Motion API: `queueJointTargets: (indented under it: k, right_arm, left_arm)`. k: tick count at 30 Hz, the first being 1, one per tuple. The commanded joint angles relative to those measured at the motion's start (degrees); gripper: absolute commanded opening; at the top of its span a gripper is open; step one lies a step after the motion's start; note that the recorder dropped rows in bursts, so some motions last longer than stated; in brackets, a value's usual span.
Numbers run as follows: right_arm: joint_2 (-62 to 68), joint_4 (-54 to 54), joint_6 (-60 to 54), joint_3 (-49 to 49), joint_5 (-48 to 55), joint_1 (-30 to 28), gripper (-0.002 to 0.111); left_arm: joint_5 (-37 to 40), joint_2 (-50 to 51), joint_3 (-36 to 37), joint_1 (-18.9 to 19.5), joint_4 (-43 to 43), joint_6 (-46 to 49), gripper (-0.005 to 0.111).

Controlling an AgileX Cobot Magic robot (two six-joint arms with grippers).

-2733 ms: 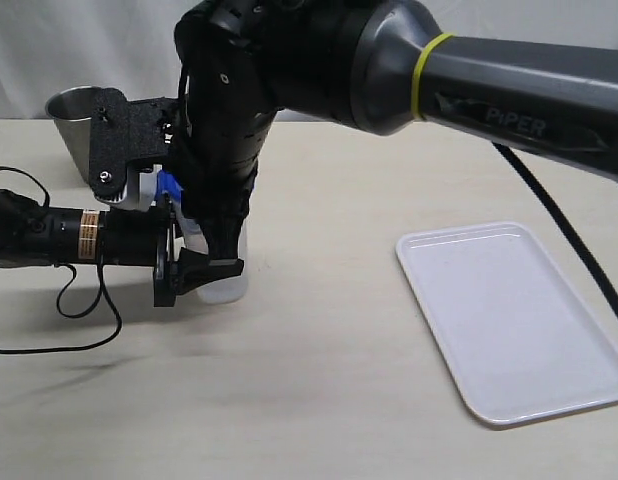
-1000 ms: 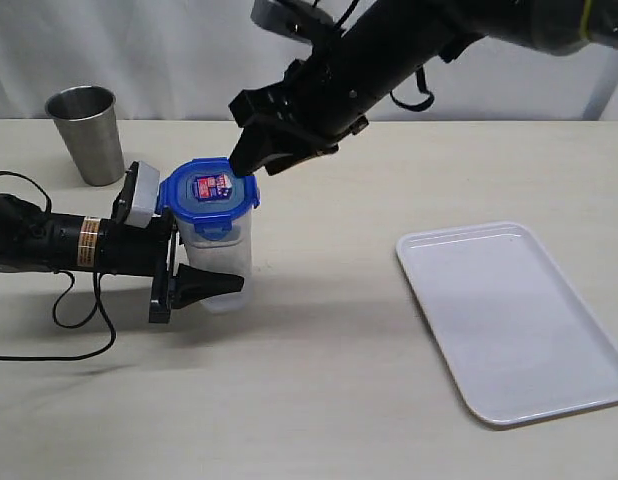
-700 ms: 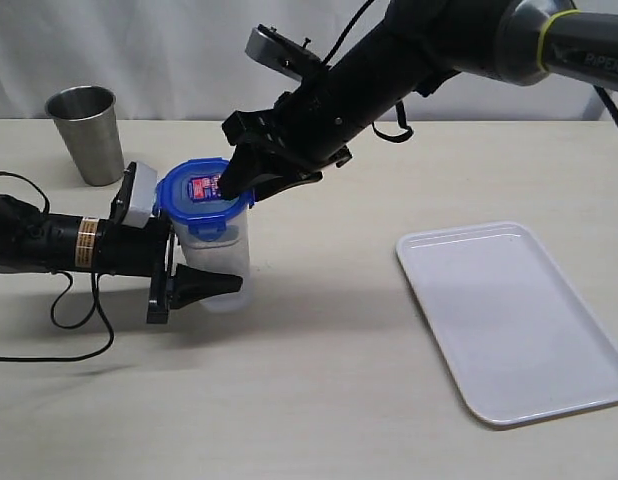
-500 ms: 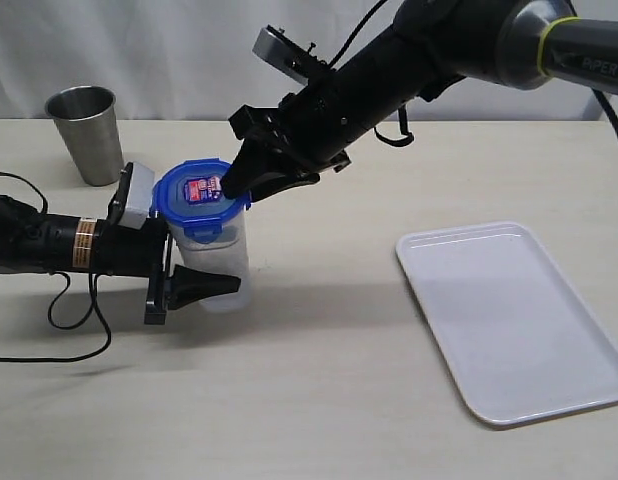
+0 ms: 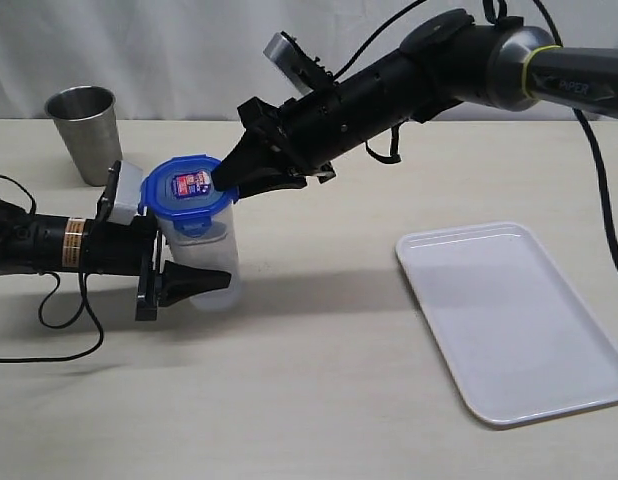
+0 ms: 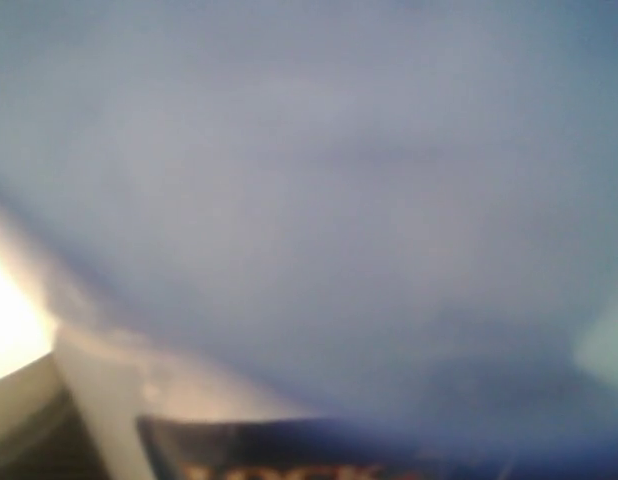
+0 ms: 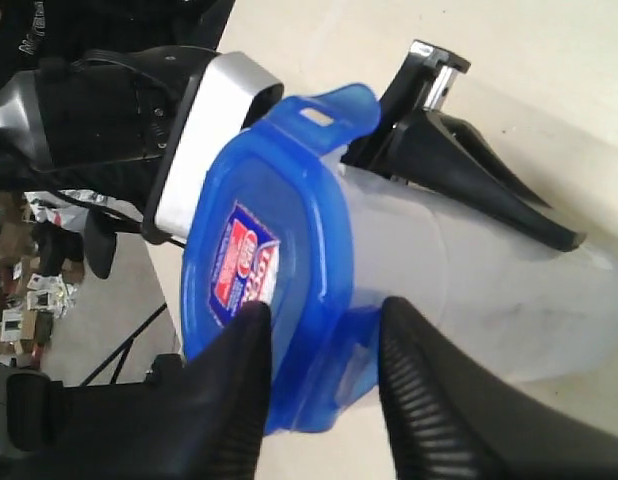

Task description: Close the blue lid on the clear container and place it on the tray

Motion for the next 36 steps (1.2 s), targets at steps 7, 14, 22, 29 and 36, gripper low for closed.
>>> queueJointTargets:
  k: [7, 14, 22, 29, 36]
  right_arm:
    - [-0.84, -5.73, -10.55, -1.93, 2.54, 3.03, 0.040]
    - [-10.96, -18.70, -15.62, -7.25, 2.54, 3.03, 0.055]
    - [-13.75, -43.97, -23.85, -7.25, 2.54, 13.34, 0.052]
    - [-11.86, -58.14, -25.09, -7.25, 2.54, 18.52, 0.049]
    - [-11.07, -61.90, -23.41, -7.25, 1.97, 18.96, 0.049]
  left_arm:
    - [2.61, -0.01, -0.19, -2.17, -2.45, 15.24, 0.000]
    - [2.61, -0.01, -0.19, -2.17, -7.70, 26.97, 0.000]
    - [2.61, -1.11, -0.19, -4.58, -10.01, 30.93, 0.000]
    - [7.09, -2.35, -0.19, -7.79, -12.67, 36.98, 0.000]
    - [7.55, -2.84, -0.19, -8.49, -12.93, 37.80, 0.000]
